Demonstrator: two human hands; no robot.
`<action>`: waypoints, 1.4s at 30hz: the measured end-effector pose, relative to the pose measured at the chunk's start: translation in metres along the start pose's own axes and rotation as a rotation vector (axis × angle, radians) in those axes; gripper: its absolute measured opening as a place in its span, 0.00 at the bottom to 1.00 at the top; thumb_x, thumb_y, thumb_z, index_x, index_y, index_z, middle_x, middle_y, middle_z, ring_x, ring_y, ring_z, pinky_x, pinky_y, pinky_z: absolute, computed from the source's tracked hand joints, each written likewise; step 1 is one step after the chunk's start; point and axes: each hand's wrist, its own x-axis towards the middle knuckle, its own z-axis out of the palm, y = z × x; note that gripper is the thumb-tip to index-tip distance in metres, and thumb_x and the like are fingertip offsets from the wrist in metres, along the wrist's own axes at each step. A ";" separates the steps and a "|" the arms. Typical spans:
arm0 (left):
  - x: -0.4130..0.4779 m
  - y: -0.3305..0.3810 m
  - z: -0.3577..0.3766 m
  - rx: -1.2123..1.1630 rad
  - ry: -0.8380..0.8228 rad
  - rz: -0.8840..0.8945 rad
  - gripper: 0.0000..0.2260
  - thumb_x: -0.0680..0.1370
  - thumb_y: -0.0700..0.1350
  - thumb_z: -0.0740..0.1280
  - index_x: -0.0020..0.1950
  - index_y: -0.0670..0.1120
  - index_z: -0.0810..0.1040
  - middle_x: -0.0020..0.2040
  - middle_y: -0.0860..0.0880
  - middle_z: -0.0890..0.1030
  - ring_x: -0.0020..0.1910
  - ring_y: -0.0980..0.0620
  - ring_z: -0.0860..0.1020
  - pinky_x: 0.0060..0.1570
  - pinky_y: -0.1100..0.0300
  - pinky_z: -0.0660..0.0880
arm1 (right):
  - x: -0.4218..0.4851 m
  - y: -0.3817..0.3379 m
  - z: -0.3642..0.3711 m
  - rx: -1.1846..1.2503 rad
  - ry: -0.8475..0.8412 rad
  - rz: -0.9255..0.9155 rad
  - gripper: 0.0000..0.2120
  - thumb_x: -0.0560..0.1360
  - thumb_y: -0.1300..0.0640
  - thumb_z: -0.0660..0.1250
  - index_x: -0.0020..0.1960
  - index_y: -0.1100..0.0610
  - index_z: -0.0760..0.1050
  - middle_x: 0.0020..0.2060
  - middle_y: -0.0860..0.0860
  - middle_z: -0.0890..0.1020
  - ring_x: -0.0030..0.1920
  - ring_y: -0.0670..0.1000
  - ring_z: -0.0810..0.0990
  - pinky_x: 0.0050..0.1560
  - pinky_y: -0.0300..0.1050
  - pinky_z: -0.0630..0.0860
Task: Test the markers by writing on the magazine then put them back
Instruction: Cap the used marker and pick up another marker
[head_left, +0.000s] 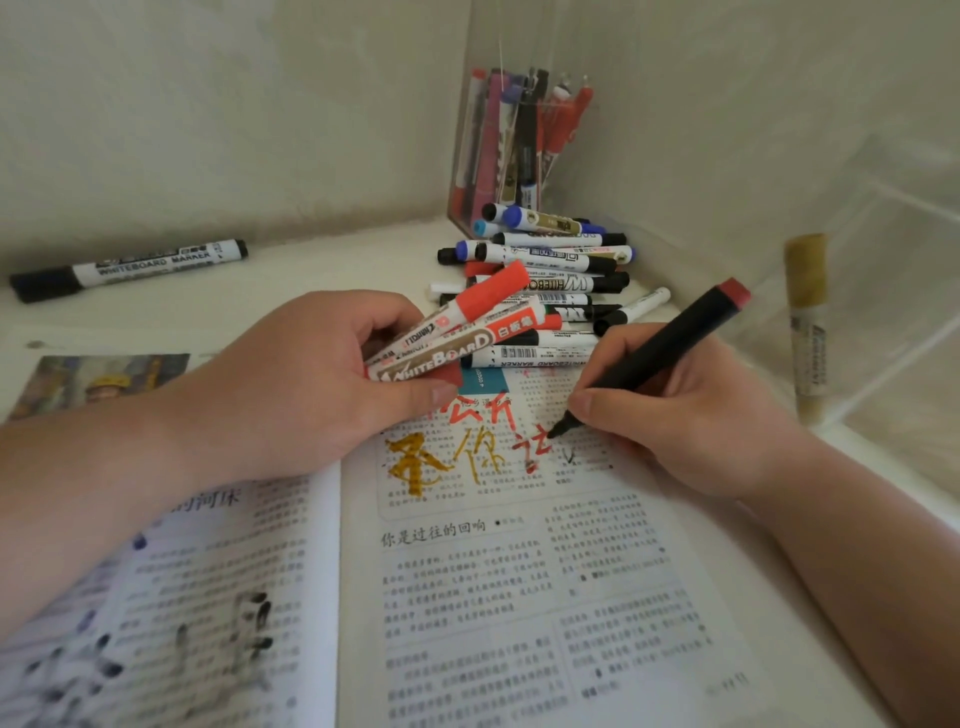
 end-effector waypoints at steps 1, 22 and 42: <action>0.000 0.000 0.000 -0.010 0.000 0.003 0.13 0.66 0.63 0.73 0.46 0.60 0.81 0.41 0.62 0.84 0.39 0.61 0.81 0.43 0.55 0.76 | -0.001 0.001 0.000 -0.010 -0.001 -0.005 0.09 0.65 0.52 0.75 0.39 0.57 0.80 0.33 0.54 0.81 0.35 0.46 0.79 0.38 0.43 0.74; 0.001 -0.003 0.001 0.020 0.009 0.006 0.12 0.67 0.63 0.74 0.46 0.59 0.81 0.40 0.62 0.84 0.38 0.61 0.80 0.39 0.57 0.73 | -0.003 0.000 -0.003 0.139 -0.126 -0.013 0.09 0.64 0.59 0.76 0.37 0.64 0.79 0.28 0.58 0.79 0.29 0.46 0.77 0.30 0.34 0.71; 0.002 -0.002 -0.003 -0.247 0.007 -0.100 0.14 0.67 0.48 0.82 0.49 0.52 0.82 0.45 0.54 0.87 0.47 0.51 0.85 0.54 0.45 0.80 | 0.009 -0.022 0.006 0.432 -0.046 -0.118 0.12 0.63 0.68 0.79 0.42 0.55 0.85 0.29 0.60 0.72 0.28 0.56 0.66 0.32 0.39 0.59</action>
